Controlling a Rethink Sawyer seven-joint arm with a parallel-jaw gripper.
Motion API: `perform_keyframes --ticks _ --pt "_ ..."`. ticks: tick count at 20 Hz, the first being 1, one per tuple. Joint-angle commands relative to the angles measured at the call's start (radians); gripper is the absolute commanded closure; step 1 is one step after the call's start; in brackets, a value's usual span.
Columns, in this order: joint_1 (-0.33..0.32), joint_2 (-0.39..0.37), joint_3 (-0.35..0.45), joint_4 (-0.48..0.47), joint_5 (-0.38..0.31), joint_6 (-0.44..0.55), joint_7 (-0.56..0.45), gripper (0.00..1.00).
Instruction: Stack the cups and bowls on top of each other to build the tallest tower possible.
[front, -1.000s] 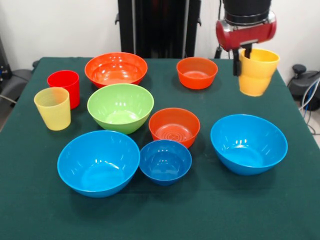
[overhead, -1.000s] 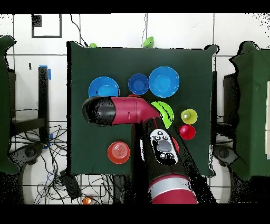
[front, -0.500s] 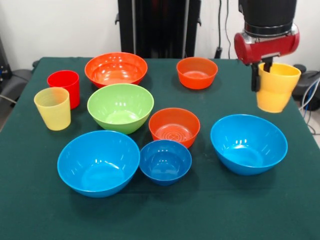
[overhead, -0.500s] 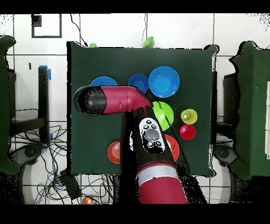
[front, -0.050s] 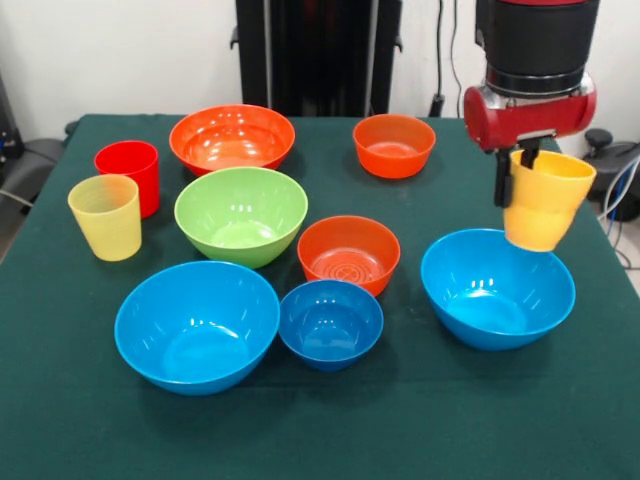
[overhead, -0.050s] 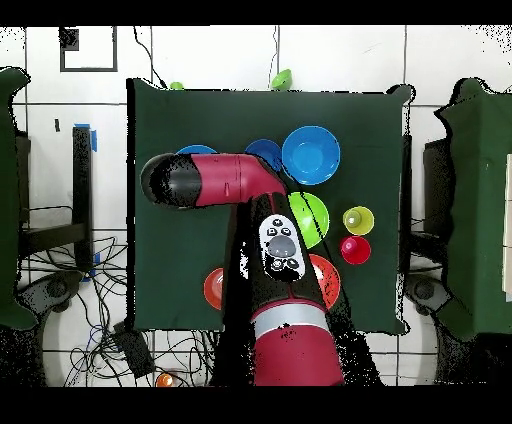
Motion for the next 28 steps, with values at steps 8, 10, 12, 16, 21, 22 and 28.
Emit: perform_keyframes --ticks 8,10,12,16,21,22,28 --pt "-0.054 0.029 0.008 0.047 -0.151 -0.085 0.016 1.00" --pt "-0.064 0.036 0.018 0.071 -0.159 -0.104 0.020 1.00" --pt "-0.075 0.043 0.034 0.086 -0.155 -0.125 0.031 1.00" --pt "-0.089 0.056 0.065 0.074 -0.154 -0.166 0.034 1.00" --pt "-0.070 0.075 0.077 0.040 -0.121 -0.183 0.074 1.00" --pt "-0.065 0.079 0.077 0.036 -0.117 -0.184 0.078 1.00" --pt "-0.057 0.082 0.065 0.074 -0.108 -0.196 0.103 1.00"
